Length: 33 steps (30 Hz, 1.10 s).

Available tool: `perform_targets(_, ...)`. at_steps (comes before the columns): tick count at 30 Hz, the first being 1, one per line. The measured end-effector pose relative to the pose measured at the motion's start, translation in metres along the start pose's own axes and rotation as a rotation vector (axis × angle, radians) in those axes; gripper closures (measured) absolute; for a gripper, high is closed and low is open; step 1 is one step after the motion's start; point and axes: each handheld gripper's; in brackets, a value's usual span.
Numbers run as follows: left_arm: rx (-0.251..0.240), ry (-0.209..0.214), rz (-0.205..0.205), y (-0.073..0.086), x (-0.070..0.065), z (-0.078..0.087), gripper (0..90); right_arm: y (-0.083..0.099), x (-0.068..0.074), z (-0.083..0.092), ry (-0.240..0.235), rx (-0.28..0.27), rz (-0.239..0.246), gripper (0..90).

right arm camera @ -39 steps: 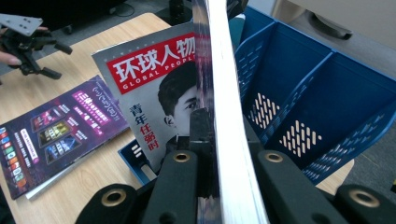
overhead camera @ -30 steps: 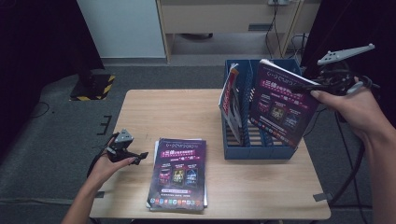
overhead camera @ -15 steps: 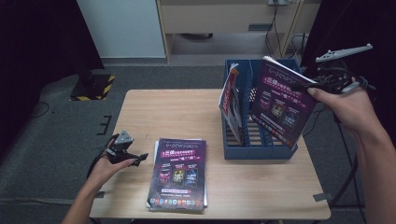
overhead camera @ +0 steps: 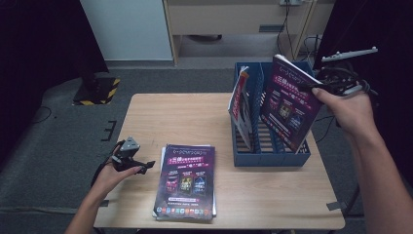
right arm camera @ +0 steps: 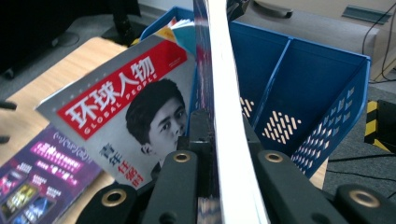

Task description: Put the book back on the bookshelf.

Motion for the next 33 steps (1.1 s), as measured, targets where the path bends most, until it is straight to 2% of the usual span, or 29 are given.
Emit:
perform_targets(11,0.014,0.006,-0.017,0.003,-0.004,-0.002,3.8,-0.002,0.009,-0.018,0.073,-0.026,-0.045,82.9)
perform_targets(22,0.013,0.002,-0.015,0.003,-0.004,-0.002,4.1,0.002,0.012,-0.036,0.112,-0.063,-0.061,82.9)
perform_targets(24,0.014,0.002,-0.017,0.003,-0.004,-0.002,4.1,0.004,0.012,-0.039,0.120,-0.069,-0.078,82.9)
perform_targets(33,0.012,0.000,-0.015,0.003,-0.004,-0.001,4.1,0.004,0.013,-0.045,0.155,-0.070,-0.086,82.9)
Point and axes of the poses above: each handheld gripper's, and its own axes: z roughly backward along the jaws, y roughly out of its underside, x roughly to its left, and after that the axes turned 8 degrees about -y, right-handed
